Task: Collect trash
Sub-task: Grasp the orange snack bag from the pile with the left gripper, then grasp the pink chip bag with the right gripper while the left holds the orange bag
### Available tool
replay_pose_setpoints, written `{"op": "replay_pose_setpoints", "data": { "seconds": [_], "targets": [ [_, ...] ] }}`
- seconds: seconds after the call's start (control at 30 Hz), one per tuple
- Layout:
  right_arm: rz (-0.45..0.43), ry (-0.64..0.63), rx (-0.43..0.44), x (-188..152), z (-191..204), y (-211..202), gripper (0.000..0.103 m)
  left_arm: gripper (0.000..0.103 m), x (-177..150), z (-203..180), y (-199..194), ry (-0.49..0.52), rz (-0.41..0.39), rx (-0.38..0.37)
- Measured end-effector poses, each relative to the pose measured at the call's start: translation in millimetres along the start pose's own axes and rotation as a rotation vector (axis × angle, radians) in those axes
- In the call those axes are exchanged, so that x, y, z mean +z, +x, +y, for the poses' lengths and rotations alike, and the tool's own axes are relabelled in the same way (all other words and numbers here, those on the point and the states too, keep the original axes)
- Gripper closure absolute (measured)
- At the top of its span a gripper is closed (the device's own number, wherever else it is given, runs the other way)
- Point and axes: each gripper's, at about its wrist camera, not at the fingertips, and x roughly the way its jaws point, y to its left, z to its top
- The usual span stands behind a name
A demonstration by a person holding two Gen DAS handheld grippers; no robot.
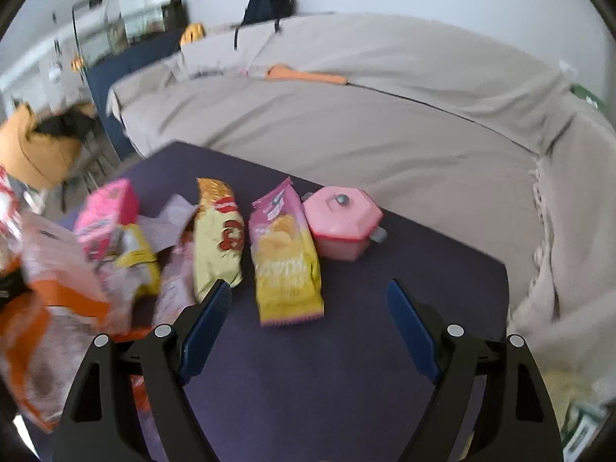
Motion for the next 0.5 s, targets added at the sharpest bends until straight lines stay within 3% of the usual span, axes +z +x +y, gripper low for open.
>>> {"op": "replay_pose_setpoints", "data": {
  "seconds": [0.07, 0.23, 0.3, 0.37, 0.4, 0.5],
  "targets": [
    [0.003, 0.002, -0.015, 9.0, 4.8, 13.5, 0.025, 0.082, 1.9, 6.0, 0.7, -0.023, 0.007, -0.002],
    [0.058, 0.031, 0.01, 20.9, 10.9, 41.3, 0.05, 0.082, -4.2, 10.2, 0.1, -0.03, 0.025, 0.002],
    [0.071, 0.029, 0.006, 21.7, 13.0, 46.8, 0.053, 0.082, -6.6, 9.7, 0.2, -0.029, 0.026, 0.007],
    [0.084, 0.027, 0.018, 20.0, 13.2, 49.4, 0.067, 0.082, -8.8, 9.4, 1.8, -0.04, 0.033, 0.007],
    [0.104, 0.029, 0.023, 17.9, 12.4, 50.3, 0.079, 0.082, -10.1, 8.8, 2.1, -0.044, 0.036, 0.006],
    [0.135, 0.028, 0.041, 9.1, 9.8, 47.0, 0.088, 0.082, -13.6, 5.3, 1.4, -0.045, 0.036, 0.004]
  ]
}}
